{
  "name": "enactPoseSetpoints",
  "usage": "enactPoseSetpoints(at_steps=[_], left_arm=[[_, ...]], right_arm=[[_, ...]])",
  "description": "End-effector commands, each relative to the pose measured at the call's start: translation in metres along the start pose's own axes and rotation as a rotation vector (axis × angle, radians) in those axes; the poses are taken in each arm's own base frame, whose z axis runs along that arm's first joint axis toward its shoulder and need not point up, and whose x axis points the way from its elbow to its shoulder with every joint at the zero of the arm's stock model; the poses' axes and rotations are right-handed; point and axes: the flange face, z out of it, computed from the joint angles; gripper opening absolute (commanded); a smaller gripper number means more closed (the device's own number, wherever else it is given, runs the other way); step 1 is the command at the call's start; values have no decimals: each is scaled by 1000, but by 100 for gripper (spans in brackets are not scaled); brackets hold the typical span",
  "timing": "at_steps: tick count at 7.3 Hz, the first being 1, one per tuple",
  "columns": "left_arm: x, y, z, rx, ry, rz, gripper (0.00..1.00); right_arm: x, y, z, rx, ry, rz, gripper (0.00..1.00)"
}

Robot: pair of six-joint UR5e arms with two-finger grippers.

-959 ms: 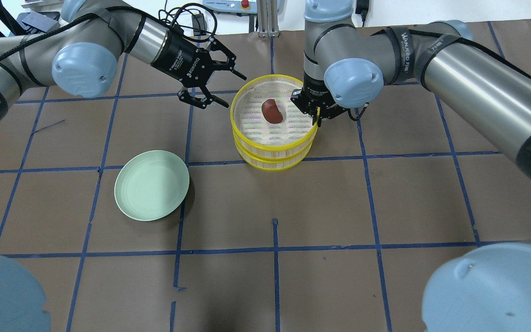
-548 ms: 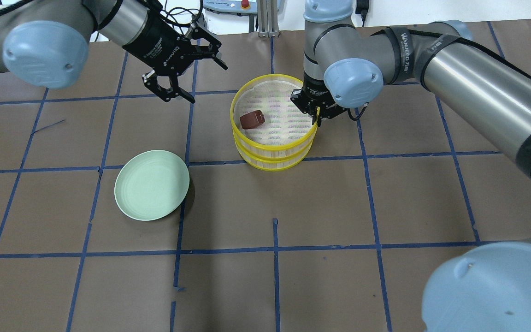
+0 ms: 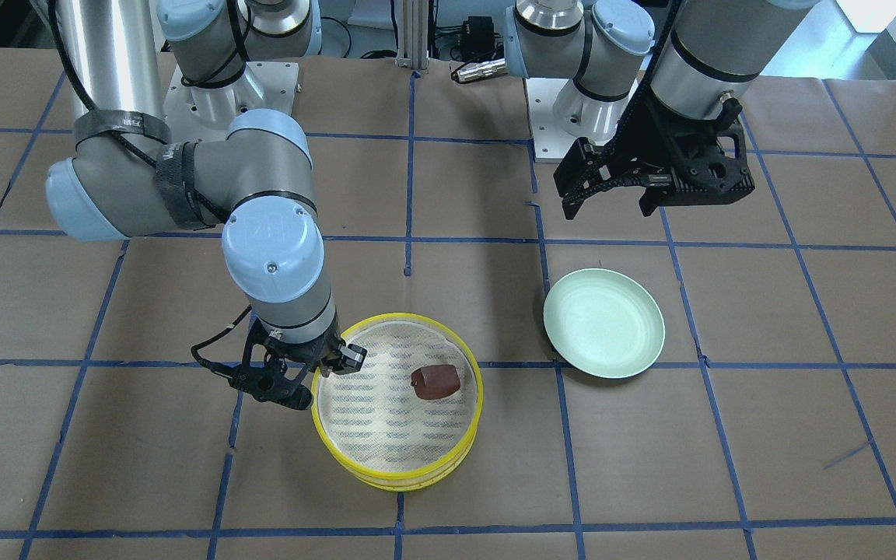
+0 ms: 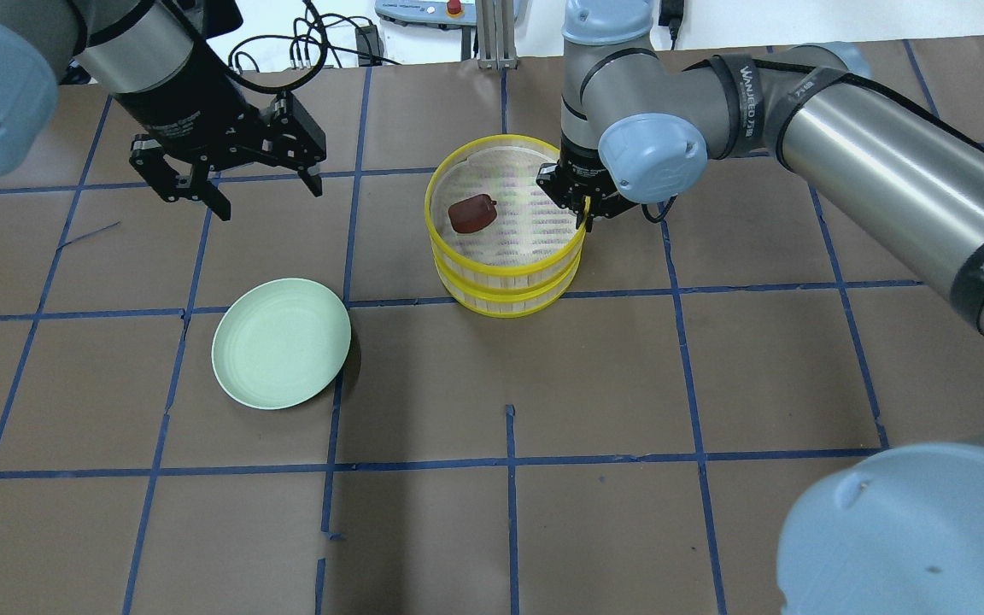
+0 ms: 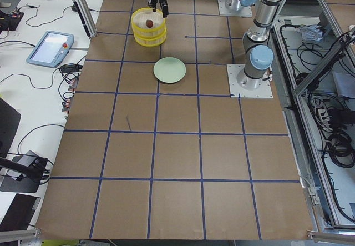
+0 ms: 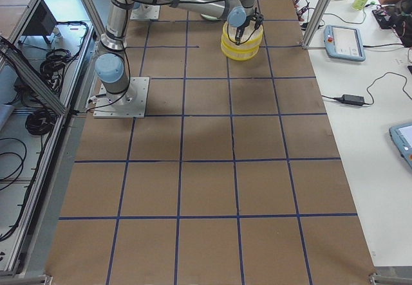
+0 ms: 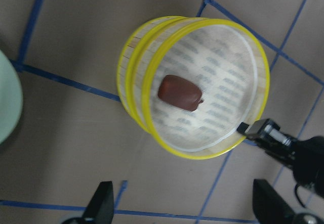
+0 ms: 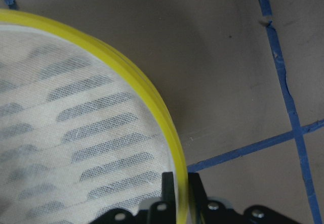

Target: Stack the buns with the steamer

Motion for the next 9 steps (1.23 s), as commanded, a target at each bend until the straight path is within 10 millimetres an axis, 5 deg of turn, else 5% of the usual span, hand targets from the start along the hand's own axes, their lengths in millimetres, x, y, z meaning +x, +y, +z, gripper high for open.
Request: enactPoseSetpoints(at_steps=[1, 2, 4, 7, 9], left_arm=[[-5, 1, 3, 3, -29, 34, 100], [-4, -1, 2, 21, -28, 68, 100], [-4, -2, 2, 24, -23, 77, 100], [-4, 3, -7, 41, -28, 77, 100], [-6, 3, -6, 38, -30, 74, 100]], right_arm=[[0, 1, 0, 0, 0, -6, 76], [1, 0, -6, 5, -3, -14, 84], [30, 1, -67, 73, -36, -150, 91], [147, 35, -189, 24, -39, -245, 94], [162, 61, -231, -47, -24, -383, 95]])
